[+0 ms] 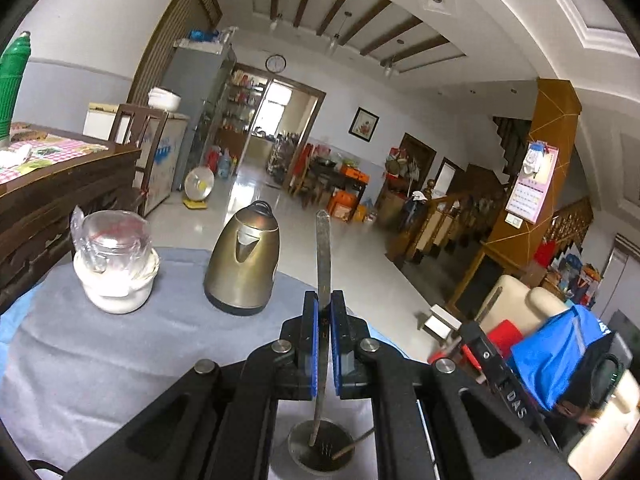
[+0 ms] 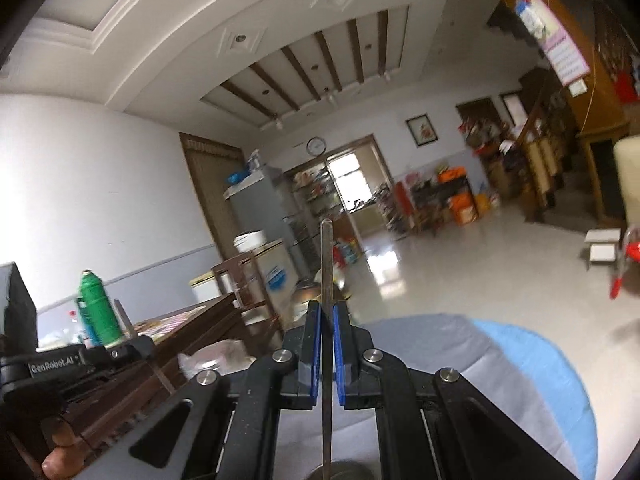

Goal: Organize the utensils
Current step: 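Lift the stick with the left tool and drop it into the grey cup, then lower the left tool to the sticks and grasp another stick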

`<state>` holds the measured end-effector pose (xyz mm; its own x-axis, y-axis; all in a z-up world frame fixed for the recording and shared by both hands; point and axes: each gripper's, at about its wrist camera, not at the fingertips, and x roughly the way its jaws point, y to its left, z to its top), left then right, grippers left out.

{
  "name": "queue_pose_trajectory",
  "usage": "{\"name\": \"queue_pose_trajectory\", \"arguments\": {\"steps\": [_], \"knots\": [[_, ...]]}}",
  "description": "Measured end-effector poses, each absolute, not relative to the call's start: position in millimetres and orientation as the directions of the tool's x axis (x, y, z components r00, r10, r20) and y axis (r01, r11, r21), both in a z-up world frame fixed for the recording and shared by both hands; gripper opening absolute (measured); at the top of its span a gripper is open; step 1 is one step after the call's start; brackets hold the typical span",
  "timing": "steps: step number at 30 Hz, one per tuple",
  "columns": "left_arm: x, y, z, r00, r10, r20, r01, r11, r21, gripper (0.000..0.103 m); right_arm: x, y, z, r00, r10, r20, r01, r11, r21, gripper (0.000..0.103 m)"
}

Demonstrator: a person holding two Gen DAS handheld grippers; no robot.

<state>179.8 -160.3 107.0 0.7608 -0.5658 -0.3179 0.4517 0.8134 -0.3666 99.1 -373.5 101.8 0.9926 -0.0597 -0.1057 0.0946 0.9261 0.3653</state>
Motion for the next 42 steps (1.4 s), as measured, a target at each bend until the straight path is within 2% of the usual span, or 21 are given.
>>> {"name": "queue_pose_trajectory", "arguments": {"steps": [4, 9, 14, 15, 16, 17, 18, 19, 20, 21, 22, 24, 30, 31, 33, 35, 42], "knots": [[185.1, -178.7, 83.5, 0.754, -0.548, -0.362, 0.449, 0.833, -0.324, 0.006, 116.3, -364.0, 89.8, 0.988, -0.042, -0.151, 0.090, 0.941, 0.327, 0.006], [190.6, -182.4, 51.8, 0.702, -0.540, -0.464, 0.431, 0.841, -0.328, 0.006, 126.1, -361.0, 63.9, 0.969, 0.004, -0.247, 0.075, 0.948, 0.311, 0.006], [181.1, -179.7, 50.8, 0.666, -0.523, -0.531, 0.433, 0.851, -0.296, 0.008, 116.4, -369.2, 45.4, 0.940, 0.090, -0.329, 0.028, 0.941, 0.337, 0.009], [177.9, -177.5, 51.0, 0.663, -0.523, -0.536, 0.439, 0.851, -0.286, 0.013, 113.8, -371.6, 43.1, 0.934, 0.109, -0.340, 0.019, 0.936, 0.352, 0.010], [173.4, -174.2, 51.9, 0.661, -0.519, -0.542, 0.445, 0.853, -0.274, 0.029, 108.6, -373.7, 42.4, 0.933, 0.111, -0.341, 0.020, 0.934, 0.357, 0.010], [168.1, -169.3, 53.5, 0.659, -0.513, -0.549, 0.446, 0.855, -0.264, 0.040, 103.9, -375.3, 44.1, 0.935, 0.110, -0.337, 0.020, 0.932, 0.361, 0.010], [162.8, -163.2, 54.8, 0.664, -0.511, -0.545, 0.444, 0.857, -0.262, 0.052, 100.2, -376.2, 45.4, 0.936, 0.113, -0.333, 0.019, 0.929, 0.370, 0.014], [156.7, -157.1, 55.6, 0.672, -0.511, -0.537, 0.445, 0.857, -0.259, 0.053, 95.6, -378.9, 47.2, 0.934, 0.129, -0.334, 0.012, 0.921, 0.390, 0.019], [150.4, -151.2, 56.6, 0.677, -0.506, -0.535, 0.448, 0.859, -0.246, 0.053, 91.8, -381.5, 48.4, 0.932, 0.139, -0.335, 0.010, 0.913, 0.407, 0.035], [145.1, -145.1, 54.5, 0.680, -0.498, -0.538, 0.448, 0.863, -0.231, 0.054, 83.0, -385.1, 48.9, 0.934, 0.145, -0.327, 0.011, 0.902, 0.431, 0.062], [139.6, -138.0, 52.6, 0.685, -0.484, -0.544, 0.443, 0.870, -0.217, 0.055, 75.9, -385.6, 49.1, 0.942, 0.138, -0.306, 0.013, 0.896, 0.444, 0.070], [124.6, -119.1, 47.4, 0.698, -0.448, -0.559, 0.416, 0.889, -0.192, 0.056, 48.9, -388.4, 50.5, 0.958, 0.121, -0.260, 0.010, 0.891, 0.455, 0.071], [95.3, -70.3, 15.2, 0.699, -0.330, -0.635, 0.306, 0.940, -0.152, 0.059, -3.3, -381.9, 41.5, 0.960, 0.133, -0.248, 0.007, 0.868, 0.496, 0.067], [90.8, -63.9, 6.8, 0.690, -0.308, -0.655, 0.286, 0.947, -0.143, 0.059, -8.2, -375.0, 38.5, 0.953, 0.147, -0.263, -0.001, 0.875, 0.484, 0.064], [81.0, -52.1, -11.4, 0.666, -0.277, -0.693, 0.257, 0.957, -0.136, 0.059, -11.2, -359.0, 31.7, 0.931, 0.187, -0.312, -0.025, 0.889, 0.457, 0.048], [74.6, -42.8, -24.5, 0.645, -0.271, -0.715, 0.243, 0.959, -0.145, 0.059, -9.9, -342.2, 21.8, 0.906, 0.216, -0.365, -0.041, 0.901, 0.431, 0.039], [62.2, -21.5, -56.5, 0.590, -0.264, -0.763, 0.219, 0.962, -0.163, 0.059, 24.7, -288.8, -14.6, 0.786, 0.336, -0.520, -0.085, 0.891, 0.446, 0.036]]}}
